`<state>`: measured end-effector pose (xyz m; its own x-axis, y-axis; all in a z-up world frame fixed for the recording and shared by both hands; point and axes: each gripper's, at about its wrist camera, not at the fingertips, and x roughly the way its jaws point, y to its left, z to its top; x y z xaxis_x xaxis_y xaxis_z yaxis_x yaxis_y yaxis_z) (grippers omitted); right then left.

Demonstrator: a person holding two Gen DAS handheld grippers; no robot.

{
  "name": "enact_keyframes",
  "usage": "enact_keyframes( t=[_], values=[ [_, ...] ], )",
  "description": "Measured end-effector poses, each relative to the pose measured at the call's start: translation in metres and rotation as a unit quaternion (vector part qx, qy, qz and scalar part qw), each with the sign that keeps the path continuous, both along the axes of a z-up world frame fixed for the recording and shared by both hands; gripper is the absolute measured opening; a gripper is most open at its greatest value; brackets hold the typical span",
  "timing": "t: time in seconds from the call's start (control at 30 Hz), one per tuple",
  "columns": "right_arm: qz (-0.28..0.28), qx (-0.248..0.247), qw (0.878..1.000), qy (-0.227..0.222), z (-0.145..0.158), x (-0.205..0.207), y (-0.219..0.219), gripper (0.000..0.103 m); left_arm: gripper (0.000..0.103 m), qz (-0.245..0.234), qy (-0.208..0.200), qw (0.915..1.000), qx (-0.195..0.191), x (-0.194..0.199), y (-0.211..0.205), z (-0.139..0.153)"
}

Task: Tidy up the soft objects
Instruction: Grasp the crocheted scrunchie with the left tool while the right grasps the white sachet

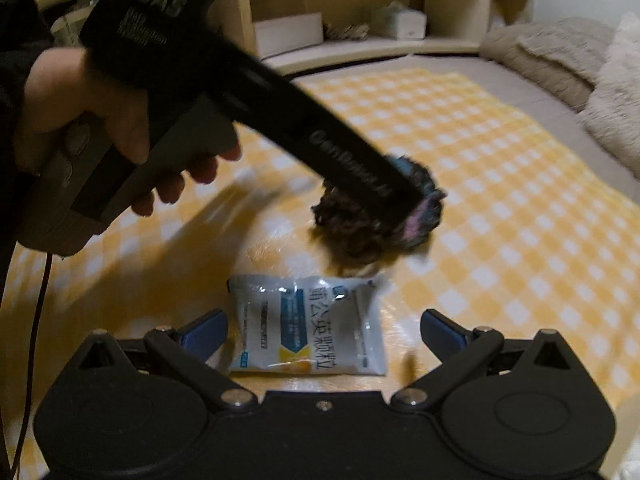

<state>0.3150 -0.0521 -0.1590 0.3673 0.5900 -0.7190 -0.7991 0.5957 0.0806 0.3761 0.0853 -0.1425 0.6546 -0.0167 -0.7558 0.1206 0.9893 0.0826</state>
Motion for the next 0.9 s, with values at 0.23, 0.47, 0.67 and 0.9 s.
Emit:
enact_keyframes(
  t=[0.23, 0.47, 0.67, 0.9],
  values=[
    [0.015, -0.001, 1.000, 0.025, -0.016, 0.006, 0.010, 0.103, 0.097, 0.005, 0.012, 0.9999, -0.002, 0.016, 0.003, -0.013],
    [0.000, 0.011, 0.999, 0.042, -0.018, 0.015, 0.007, 0.103, 0.074, -0.001, 0.030, 0.9994, -0.019, 0.023, -0.001, -0.020],
    [0.005, -0.002, 0.999, 0.048, -0.010, 0.013, 0.003, 0.081, 0.054, -0.006, 0.046, 0.9988, -0.018, 0.020, -0.004, -0.021],
    [0.003, -0.015, 0.999, 0.045, -0.001, 0.013, 0.003, 0.066, 0.048, -0.006, 0.045, 0.9989, -0.014, 0.007, -0.003, -0.015]
  ],
)
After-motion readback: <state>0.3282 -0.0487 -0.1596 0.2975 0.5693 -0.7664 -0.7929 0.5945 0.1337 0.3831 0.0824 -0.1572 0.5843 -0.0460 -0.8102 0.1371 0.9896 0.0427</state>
